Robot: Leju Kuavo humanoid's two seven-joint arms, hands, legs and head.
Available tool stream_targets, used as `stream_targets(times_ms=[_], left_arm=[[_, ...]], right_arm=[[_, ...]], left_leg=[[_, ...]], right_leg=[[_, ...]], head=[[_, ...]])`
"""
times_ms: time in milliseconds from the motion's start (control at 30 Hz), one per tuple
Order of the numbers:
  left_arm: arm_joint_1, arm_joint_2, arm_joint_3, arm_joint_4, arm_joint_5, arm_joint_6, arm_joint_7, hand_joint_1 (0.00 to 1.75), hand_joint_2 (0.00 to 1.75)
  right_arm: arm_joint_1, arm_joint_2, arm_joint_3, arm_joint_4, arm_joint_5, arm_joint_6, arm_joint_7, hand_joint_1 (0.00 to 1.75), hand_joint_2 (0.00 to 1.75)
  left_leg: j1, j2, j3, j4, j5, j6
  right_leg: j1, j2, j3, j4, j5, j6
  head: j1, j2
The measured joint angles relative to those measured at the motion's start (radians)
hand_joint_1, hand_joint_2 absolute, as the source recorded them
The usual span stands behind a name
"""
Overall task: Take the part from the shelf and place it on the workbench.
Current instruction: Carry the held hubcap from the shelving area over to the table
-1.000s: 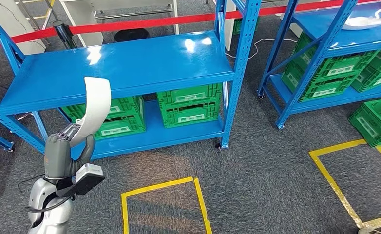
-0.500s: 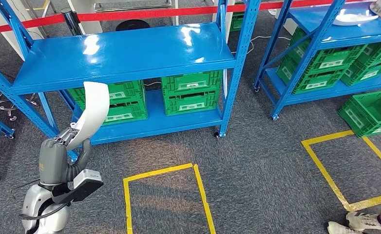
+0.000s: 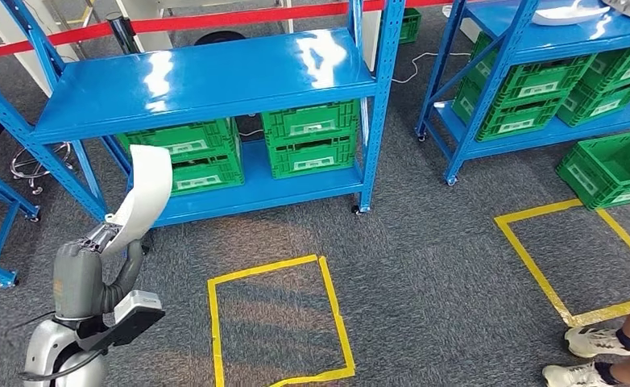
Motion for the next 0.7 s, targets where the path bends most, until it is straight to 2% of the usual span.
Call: stream_targets(times_ms=[33, 67, 100, 133, 200, 233, 267, 300, 367, 400, 433, 467, 500, 567, 600, 633, 700], left_arm=[[0.001, 0.000, 0.000, -0.004, -0.001, 0.000, 0.001, 1.75, 1.75], [0.002, 0.000, 0.000, -0.008, -0.002, 0.000, 0.001, 1.75, 1.75], [0.002, 0.000, 0.000, -0.012, -0.002, 0.000, 0.002, 1.75, 1.75], [0.003, 0.000, 0.000, -0.015, -0.002, 0.000, 0.002, 1.75, 1.75], [0.008, 0.000, 0.001, -0.019, -0.002, 0.000, 0.006, 1.75, 1.75], [0.010, 0.000, 0.001, -0.021, -0.003, 0.000, 0.010, 1.75, 1.75], [0.011, 0.000, 0.002, -0.024, -0.003, 0.000, 0.016, 1.75, 1.75], [0.012, 0.000, 0.003, -0.027, -0.004, -0.001, 0.022, 1.75, 1.75], [0.019, 0.000, 0.005, -0.036, -0.006, -0.007, 0.035, 1.75, 1.75], [0.024, 0.000, 0.007, -0.040, -0.007, -0.011, 0.041, 1.75, 1.75], [0.030, 0.000, 0.009, -0.043, -0.006, -0.016, 0.045, 1.75, 1.75], [0.034, 0.000, 0.012, -0.045, 0.000, -0.021, 0.048, 1.75, 1.75], [0.037, 0.000, 0.016, -0.046, 0.009, -0.024, 0.049, 1.75, 1.75], [0.038, 0.000, 0.024, -0.044, 0.032, -0.022, 0.043, 1.75, 1.75], [0.038, -0.001, 0.028, -0.041, 0.042, -0.017, 0.038, 1.75, 1.75], [0.037, -0.001, 0.032, -0.037, 0.049, -0.011, 0.032, 1.75, 1.75], [0.038, -0.001, 0.041, -0.028, 0.059, -0.001, 0.023, 1.75, 1.75]], right_arm=[[0.000, 0.000, 0.000, 0.000, 0.002, 0.001, 0.001, 0.00, 0.00], [0.000, 0.000, 0.001, 0.000, 0.003, 0.002, 0.001, 0.00, 0.00], [-0.001, 0.000, 0.002, 0.000, 0.004, 0.002, 0.001, 0.00, 0.00], [-0.001, 0.000, 0.004, 0.000, 0.005, 0.003, 0.001, 0.00, 0.00], [-0.001, 0.000, 0.008, 0.000, 0.010, 0.003, 0.004, 0.00, 0.00], [-0.001, 0.000, 0.011, 0.000, 0.014, 0.003, 0.006, 0.00, 0.00], [-0.001, 0.000, 0.015, 0.000, 0.021, 0.004, 0.009, 0.00, 0.00], [-0.001, 0.000, 0.019, 0.000, 0.028, 0.006, 0.011, 0.00, 0.00], [0.000, 0.000, 0.028, 0.000, 0.040, 0.010, 0.015, 0.00, 0.00], [0.000, 0.000, 0.031, 0.000, 0.044, 0.010, 0.016, 0.00, 0.00], [0.001, 0.000, 0.034, 0.000, 0.045, 0.010, 0.015, 0.00, 0.00], [0.002, 0.000, 0.037, 0.000, 0.044, 0.009, 0.012, 0.00, 0.00], [0.003, 0.000, 0.039, 0.000, 0.044, 0.008, 0.009, 0.00, 0.00], [0.006, -0.001, 0.041, 0.000, 0.044, 0.007, 0.005, 0.00, 0.00], [0.008, -0.002, 0.042, 0.000, 0.046, 0.006, 0.007, 0.00, 0.00], [0.009, -0.002, 0.043, 0.000, 0.047, 0.004, 0.012, 0.00, 0.00], [0.011, -0.002, 0.044, 0.000, 0.050, -0.003, 0.021, 0.00, 0.00]], left_leg=[[0.002, 0.002, 0.052, -0.067, 0.007, 0.000], [0.001, 0.002, 0.104, -0.141, 0.001, 0.002], [0.000, 0.003, 0.138, -0.197, -0.015, 0.009], [-0.002, 0.002, 0.156, -0.231, -0.030, 0.018], [-0.005, -0.001, 0.153, -0.247, -0.033, 0.042], [-0.005, -0.003, 0.150, -0.247, -0.028, 0.052], [-0.005, -0.006, 0.147, -0.248, -0.023, 0.061], [-0.004, -0.009, 0.144, -0.249, -0.016, 0.068], [-0.007, -0.019, 0.132, -0.247, -0.007, 0.074], [-0.008, -0.025, 0.127, -0.245, -0.004, 0.074], [-0.010, -0.032, 0.123, -0.243, -0.002, 0.073], [-0.011, -0.040, 0.120, -0.241, 0.000, 0.073], [-0.011, -0.050, 0.119, -0.239, 0.000, 0.072], [-0.012, -0.068, 0.115, -0.234, 0.001, 0.067], [-0.011, -0.078, 0.110, -0.232, 0.003, 0.062], [-0.009, -0.088, 0.105, -0.232, 0.005, 0.056], [-0.006, -0.107, 0.097, -0.235, 0.012, 0.041]], right_leg=[[-0.001, -0.002, -0.009, 0.004, 0.006, 0.005], [0.000, -0.003, -0.015, 0.008, 0.010, 0.011], [0.001, -0.004, -0.019, 0.012, 0.015, 0.017], [0.002, -0.006, -0.022, 0.014, 0.020, 0.024], [0.000, -0.010, -0.026, 0.016, 0.027, 0.038], [-0.002, -0.009, -0.031, 0.026, 0.018, 0.044], [-0.003, -0.006, -0.043, 0.054, -0.003, 0.048], [-0.004, -0.001, -0.063, 0.102, -0.037, 0.051], [-0.003, 0.005, -0.117, 0.239, -0.112, 0.055], [-0.003, 0.006, -0.134, 0.289, -0.131, 0.054], [-0.003, 0.007, -0.137, 0.309, -0.132, 0.052], [-0.002, 0.010, -0.117, 0.283, -0.113, 0.048], [0.000, 0.020, -0.079, 0.221, -0.081, 0.042], [0.002, 0.065, -0.002, 0.080, -0.035, 0.028], [0.003, 0.082, 0.019, 0.038, -0.027, 0.023], [0.003, 0.089, 0.026, 0.021, -0.029, 0.021], [0.004, 0.070, 0.027, 0.014, -0.027, 0.018]], head=[[0.000, 0.000], [0.000, 0.000], [0.000, 0.000], [0.001, 0.000], [0.001, 0.000], [0.001, 0.000], [0.002, 0.000], [0.002, 0.000], [0.003, 0.000], [0.003, 0.000], [0.003, 0.000], [0.003, 0.000], [0.003, 0.000], [0.002, 0.000], [0.002, 0.000], [0.002, 0.000], [0.002, 0.000]])
